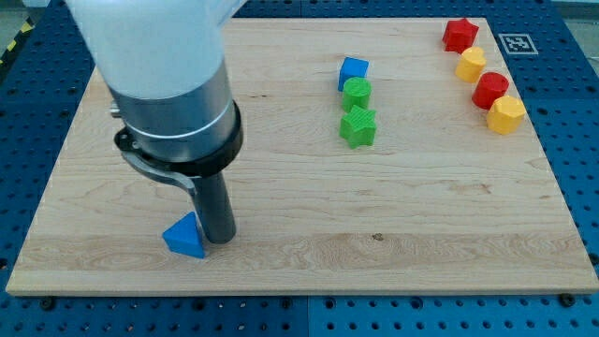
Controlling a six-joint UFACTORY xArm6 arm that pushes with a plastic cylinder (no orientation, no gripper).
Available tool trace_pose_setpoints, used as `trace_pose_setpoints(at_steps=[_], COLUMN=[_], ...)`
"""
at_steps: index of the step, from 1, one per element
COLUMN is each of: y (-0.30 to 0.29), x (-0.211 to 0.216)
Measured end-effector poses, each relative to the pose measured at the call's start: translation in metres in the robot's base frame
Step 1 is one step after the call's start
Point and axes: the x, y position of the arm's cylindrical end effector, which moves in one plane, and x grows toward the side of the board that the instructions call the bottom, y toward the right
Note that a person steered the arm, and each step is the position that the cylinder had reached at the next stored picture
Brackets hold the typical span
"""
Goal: Move the blue triangle to the bottom left
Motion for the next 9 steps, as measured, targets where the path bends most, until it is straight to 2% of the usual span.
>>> trace_pose_setpoints(at_steps=[2, 5, 9], y=[0.002, -0.005, -0.078], x=[0.021, 0.005, 0.006])
